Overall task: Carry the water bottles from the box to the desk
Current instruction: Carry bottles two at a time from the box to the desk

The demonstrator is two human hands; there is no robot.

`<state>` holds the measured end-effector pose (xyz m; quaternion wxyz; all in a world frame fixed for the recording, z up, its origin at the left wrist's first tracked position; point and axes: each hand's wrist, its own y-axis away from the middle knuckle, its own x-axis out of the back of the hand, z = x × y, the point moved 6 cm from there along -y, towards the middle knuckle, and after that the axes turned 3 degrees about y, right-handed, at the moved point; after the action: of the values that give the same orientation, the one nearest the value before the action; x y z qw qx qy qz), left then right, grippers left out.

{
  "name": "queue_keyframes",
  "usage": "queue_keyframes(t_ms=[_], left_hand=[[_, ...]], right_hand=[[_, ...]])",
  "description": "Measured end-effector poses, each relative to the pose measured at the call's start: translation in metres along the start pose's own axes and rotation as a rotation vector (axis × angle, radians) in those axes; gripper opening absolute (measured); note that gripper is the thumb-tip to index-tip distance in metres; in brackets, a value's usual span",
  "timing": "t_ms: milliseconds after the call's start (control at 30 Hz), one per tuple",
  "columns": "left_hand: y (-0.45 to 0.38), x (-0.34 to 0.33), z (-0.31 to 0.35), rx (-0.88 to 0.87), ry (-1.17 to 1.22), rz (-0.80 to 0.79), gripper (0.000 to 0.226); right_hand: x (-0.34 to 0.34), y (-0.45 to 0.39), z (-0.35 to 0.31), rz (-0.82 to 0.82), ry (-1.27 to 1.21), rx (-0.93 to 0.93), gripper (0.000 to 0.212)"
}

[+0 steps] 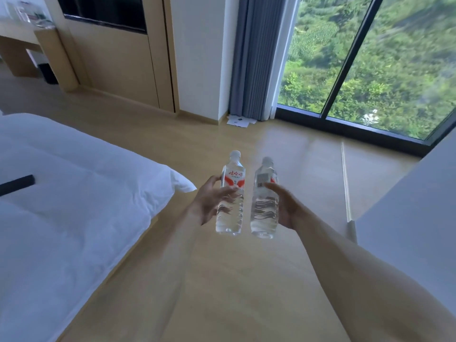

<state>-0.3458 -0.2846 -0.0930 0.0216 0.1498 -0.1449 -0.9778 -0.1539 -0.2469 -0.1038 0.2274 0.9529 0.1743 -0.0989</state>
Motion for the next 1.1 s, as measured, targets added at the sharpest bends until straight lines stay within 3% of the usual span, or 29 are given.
queue_keyframes(t_ms=[67, 467, 800, 1100], left_hand=[[-0.029, 0.0, 0.012, -0.01, 0.011, -0.014, 0.05], [-0.213, 0.007, 0.07, -0.02, -0.044, 0.068, 0.047], [-0.373, 0.015, 0.12, -0.015, -0.006, 0.25, 0.051], [-0.481, 0.045, 0.147, -0.019, 0.025, 0.355, 0.065]], right_hand=[[0.005, -0.021, -0.015, 0.007, -0.057, -0.038, 0.045], [0.041, -0.194, -0.099, 0.072, -0.005, 0.129, 0.045], [0.064, -0.366, -0.195, -0.038, 0.079, 0.039, 0.044], [0.052, -0.485, -0.242, -0.158, 0.119, 0.018, 0.052]])
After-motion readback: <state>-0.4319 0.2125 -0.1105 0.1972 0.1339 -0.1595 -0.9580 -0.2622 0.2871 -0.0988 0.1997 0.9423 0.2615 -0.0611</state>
